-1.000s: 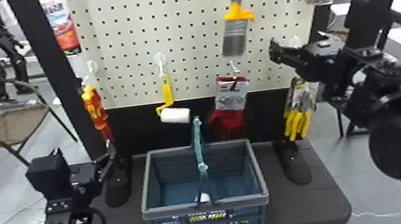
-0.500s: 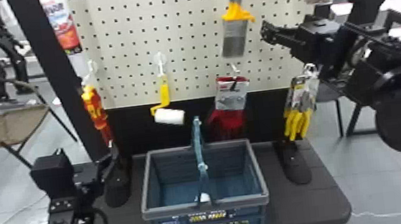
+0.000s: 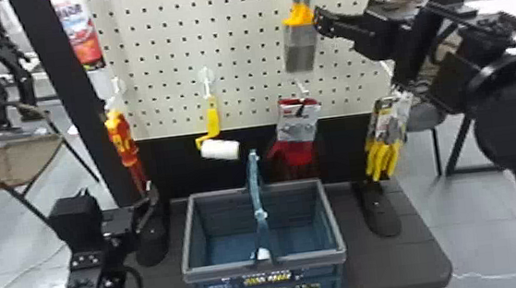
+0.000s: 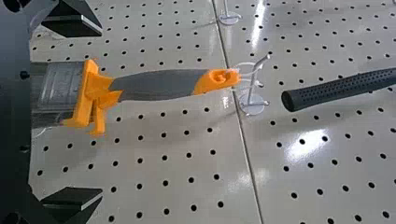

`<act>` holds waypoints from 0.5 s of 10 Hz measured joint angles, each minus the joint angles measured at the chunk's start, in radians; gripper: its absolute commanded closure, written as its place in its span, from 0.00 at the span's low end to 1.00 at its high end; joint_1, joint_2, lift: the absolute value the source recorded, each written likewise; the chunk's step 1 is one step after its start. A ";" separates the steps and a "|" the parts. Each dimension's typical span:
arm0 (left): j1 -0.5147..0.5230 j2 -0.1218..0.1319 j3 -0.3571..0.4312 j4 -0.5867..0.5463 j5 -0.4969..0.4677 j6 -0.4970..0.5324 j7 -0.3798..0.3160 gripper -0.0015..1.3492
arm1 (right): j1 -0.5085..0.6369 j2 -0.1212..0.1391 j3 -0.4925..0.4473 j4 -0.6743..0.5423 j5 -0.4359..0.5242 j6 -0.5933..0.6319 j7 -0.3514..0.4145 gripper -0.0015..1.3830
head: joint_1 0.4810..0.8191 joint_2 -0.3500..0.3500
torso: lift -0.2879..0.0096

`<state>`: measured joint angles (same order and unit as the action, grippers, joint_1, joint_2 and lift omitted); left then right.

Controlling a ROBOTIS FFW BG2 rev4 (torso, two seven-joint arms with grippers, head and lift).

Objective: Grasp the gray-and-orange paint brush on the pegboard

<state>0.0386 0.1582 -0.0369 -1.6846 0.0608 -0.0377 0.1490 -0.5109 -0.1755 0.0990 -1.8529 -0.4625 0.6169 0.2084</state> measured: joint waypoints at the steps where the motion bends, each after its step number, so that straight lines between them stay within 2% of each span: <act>1: -0.004 0.002 -0.004 0.005 0.001 0.001 0.000 0.10 | -0.023 -0.001 0.015 0.017 -0.015 0.001 0.000 0.06 | 0.20 0.50 | 0.63; 3: -0.009 0.007 -0.006 0.015 0.011 -0.007 0.001 0.10 | -0.074 -0.008 0.056 0.074 -0.052 0.000 0.016 0.06 | 0.20 0.50 | 0.63; 5: -0.010 0.008 -0.005 0.022 0.023 -0.019 0.001 0.10 | -0.118 -0.030 0.096 0.122 -0.073 -0.008 0.034 0.06 | 0.20 0.50 | 0.63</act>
<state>0.0291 0.1665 -0.0418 -1.6625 0.0840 -0.0564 0.1503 -0.6292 -0.2055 0.1949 -1.7308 -0.5354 0.6089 0.2423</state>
